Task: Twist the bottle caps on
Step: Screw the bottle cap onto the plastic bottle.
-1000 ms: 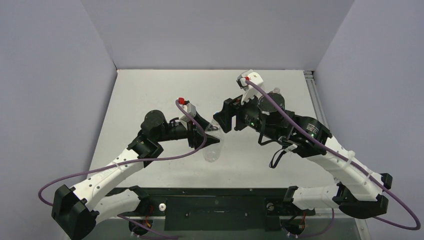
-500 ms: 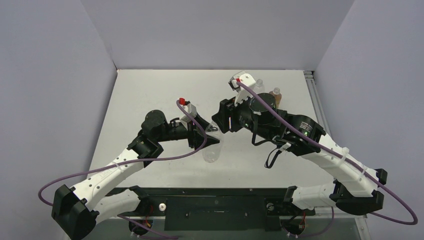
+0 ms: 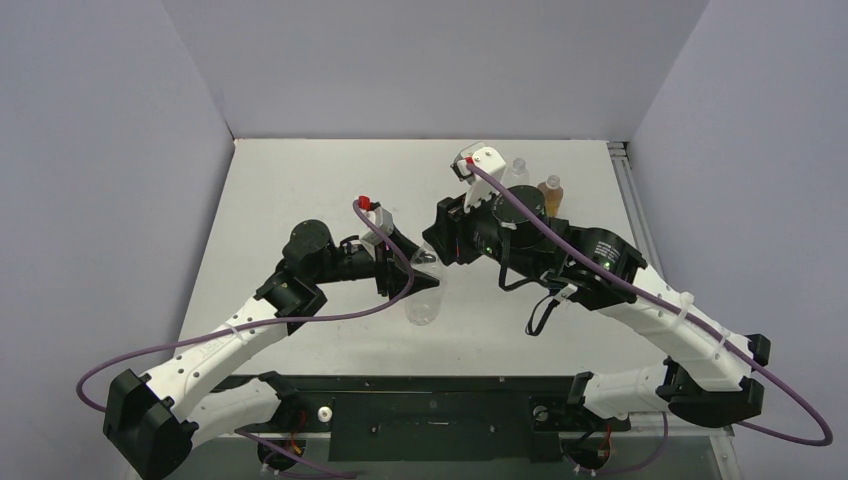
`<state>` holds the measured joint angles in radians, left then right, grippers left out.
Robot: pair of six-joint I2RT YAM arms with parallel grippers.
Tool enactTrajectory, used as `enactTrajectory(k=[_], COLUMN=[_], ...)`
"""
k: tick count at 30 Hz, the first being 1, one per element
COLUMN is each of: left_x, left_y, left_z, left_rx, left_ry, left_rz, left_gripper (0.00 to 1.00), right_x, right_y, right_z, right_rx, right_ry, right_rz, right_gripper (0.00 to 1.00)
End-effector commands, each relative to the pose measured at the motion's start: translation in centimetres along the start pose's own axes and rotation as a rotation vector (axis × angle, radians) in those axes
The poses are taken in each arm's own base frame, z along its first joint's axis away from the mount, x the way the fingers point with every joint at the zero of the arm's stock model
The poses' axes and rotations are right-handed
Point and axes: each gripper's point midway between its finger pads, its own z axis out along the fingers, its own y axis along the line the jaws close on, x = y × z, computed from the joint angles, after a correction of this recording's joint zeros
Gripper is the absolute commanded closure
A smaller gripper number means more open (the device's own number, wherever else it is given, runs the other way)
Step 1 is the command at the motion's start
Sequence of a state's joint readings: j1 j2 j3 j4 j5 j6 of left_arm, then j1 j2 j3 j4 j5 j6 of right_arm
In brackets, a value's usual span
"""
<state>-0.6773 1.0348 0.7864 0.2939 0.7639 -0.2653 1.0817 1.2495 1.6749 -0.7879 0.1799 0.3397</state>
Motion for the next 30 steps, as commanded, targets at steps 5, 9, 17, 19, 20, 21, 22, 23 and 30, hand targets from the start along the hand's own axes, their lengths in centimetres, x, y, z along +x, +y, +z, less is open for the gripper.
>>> enactTrajectory(k=[5, 9, 17, 19, 20, 21, 22, 23, 30], left_x=[-1.8, -1.8, -1.9, -1.8, -2.0, -1.8, -1.9, -1.9, -2.1], left_y=[-0.2, -0.3, -0.7, -0.8, -1.0, -1.0, -1.2, -1.1, -1.4], left_z=[0.0, 0.0, -0.2, -0.3, -0.3, -0.4, -0.5, -0.5, -0.6], left_rx=[0.010, 0.013, 0.030, 0.033, 0.036, 0.037, 0.035, 0.029, 0.025], left_ry=[-0.037, -0.037, -0.035, -0.030, -0.031, -0.024, -0.027, -0.027, -0.023], left_rz=[0.048, 0.049, 0.068, 0.082, 0.091, 0.103, 0.114, 0.127, 0.171], left_gripper=[1.00, 1.00, 1.00, 1.00, 1.00, 1.00, 1.00, 1.00, 1.00], right_x=[-1.0, -0.9, -0.3, -0.2, -0.2, -0.3, -0.1, -0.3, 0.7], right_y=[0.2, 0.2, 0.6, 0.8, 0.9, 0.8, 1.5, 1.3, 1.7], right_z=[-0.2, 0.0, 0.1, 0.0, 0.0, 0.0, -0.2, -0.3, 0.1], right_rx=[0.000, 0.003, -0.025, -0.058, -0.071, -0.094, -0.143, -0.156, -0.242], right_ry=[-0.018, -0.013, 0.021, 0.033, 0.036, 0.042, 0.054, 0.053, 0.116], right_rz=[-0.015, -0.017, -0.023, -0.011, -0.002, 0.010, 0.021, 0.036, 0.073], right_gripper=[0.62, 0.72, 0.85, 0.87, 0.87, 0.87, 0.87, 0.88, 0.88])
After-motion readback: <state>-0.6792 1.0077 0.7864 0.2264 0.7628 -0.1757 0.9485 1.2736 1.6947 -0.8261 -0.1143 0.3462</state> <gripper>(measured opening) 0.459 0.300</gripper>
